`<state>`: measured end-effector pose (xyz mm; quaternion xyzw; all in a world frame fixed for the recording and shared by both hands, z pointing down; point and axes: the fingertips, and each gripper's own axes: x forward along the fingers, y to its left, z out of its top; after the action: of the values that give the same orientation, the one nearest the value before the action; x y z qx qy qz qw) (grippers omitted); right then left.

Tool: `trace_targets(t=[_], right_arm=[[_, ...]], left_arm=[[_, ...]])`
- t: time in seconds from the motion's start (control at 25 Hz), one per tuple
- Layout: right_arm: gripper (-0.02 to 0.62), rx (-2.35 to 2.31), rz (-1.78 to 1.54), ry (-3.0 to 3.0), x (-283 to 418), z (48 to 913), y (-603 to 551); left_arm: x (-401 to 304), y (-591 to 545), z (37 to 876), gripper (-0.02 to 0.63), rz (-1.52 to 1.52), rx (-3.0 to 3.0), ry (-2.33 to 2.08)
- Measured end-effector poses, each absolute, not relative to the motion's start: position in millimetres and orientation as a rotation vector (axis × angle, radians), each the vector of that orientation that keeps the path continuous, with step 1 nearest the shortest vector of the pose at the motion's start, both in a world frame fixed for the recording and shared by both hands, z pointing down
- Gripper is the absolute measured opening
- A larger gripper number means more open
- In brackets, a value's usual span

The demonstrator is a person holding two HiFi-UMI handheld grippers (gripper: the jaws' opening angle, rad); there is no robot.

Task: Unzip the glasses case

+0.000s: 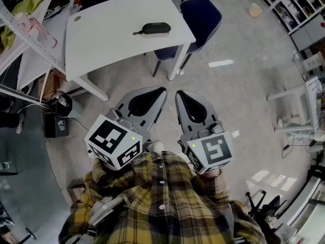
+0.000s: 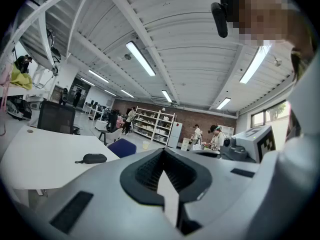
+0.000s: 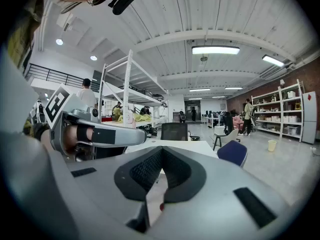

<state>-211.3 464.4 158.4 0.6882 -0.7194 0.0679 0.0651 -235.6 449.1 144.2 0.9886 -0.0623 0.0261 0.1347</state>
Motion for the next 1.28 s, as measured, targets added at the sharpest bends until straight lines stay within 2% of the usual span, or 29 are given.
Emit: trace_targets(t=[0.76,1.28], right_arm=[[-0.002,2.076,0.183,-2.178,-177,167,506],[-0.002,2.095,0.208,-2.132,-154,178,409]], left_arm=[[-223,472,148,0.008,0.080,2.853,-0.319],[-197,372,161,0.008,0.089,2.844,-0.279]])
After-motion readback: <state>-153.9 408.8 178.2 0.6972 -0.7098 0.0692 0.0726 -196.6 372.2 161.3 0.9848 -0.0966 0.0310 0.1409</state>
